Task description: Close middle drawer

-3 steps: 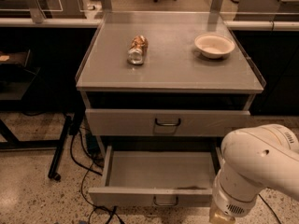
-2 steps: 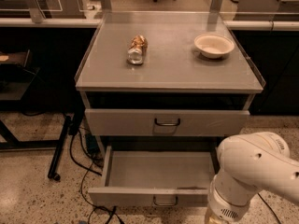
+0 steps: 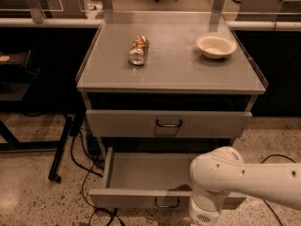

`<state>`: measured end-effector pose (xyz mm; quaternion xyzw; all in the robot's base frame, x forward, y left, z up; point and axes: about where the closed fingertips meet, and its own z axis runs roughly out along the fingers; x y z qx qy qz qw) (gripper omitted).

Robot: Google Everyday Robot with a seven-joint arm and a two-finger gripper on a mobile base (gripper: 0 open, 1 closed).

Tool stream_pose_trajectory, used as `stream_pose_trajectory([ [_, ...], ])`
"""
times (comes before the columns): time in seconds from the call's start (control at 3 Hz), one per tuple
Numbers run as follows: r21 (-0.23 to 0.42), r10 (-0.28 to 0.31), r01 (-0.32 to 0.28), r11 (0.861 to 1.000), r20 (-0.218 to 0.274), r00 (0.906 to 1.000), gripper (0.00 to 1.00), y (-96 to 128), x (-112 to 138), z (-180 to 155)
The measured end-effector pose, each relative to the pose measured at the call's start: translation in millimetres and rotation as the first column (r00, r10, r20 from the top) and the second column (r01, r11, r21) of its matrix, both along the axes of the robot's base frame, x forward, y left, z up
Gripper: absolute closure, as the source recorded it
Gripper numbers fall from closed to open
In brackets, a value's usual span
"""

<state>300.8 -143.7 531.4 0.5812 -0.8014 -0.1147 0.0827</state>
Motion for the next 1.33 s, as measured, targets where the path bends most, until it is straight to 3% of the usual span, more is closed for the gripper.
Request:
stream_pose_trajectory([
  [0.33,-0.036,-0.046,0.046,0.998,-0.022,0.9987,1.00,5,19,-38],
  [1.0,-0.037,-0.049,0.048,0.998,-0.030,0.9983,1.00,5,16,-39],
  [1.33,-0.054,-0.102,0.099,0.994,-0.055,0.9932,1.00,-2,26,-66],
])
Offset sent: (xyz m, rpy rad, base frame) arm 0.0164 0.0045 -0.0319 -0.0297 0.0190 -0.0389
